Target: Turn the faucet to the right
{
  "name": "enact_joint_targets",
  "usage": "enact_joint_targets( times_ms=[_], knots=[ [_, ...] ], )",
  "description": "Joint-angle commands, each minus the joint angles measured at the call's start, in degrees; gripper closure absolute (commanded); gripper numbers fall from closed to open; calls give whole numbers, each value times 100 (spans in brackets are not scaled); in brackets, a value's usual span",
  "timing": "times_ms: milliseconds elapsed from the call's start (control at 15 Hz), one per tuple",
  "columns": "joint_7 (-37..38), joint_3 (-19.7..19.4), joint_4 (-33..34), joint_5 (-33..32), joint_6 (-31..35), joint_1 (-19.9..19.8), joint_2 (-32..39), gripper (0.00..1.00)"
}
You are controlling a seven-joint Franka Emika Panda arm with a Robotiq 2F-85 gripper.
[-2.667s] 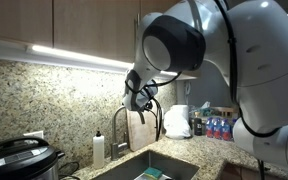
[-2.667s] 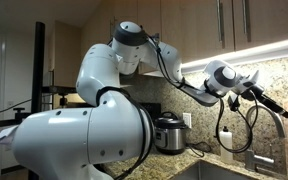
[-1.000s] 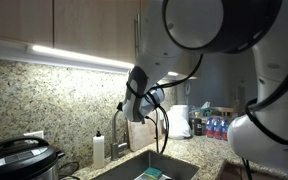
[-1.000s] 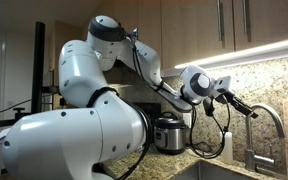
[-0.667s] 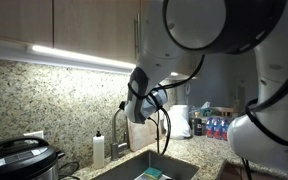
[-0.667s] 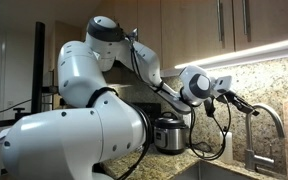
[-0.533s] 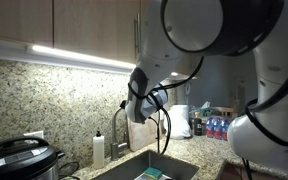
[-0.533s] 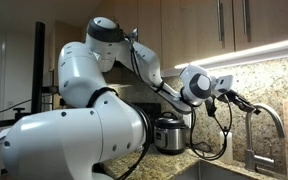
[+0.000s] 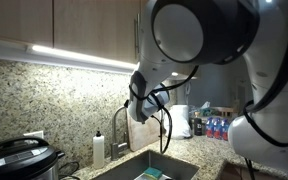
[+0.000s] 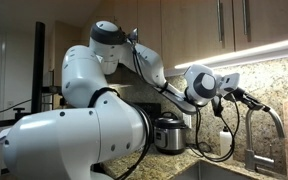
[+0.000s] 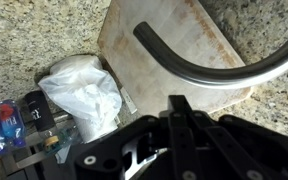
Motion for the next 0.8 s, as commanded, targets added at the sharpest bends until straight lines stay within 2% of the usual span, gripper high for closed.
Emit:
enact_joint_targets(
  times_ms=[0,733],
  knots=[
    [-118,310,243,61,42,-394,115,100],
    [-251,1069,845,53,-76,-1261,276,100]
  ],
)
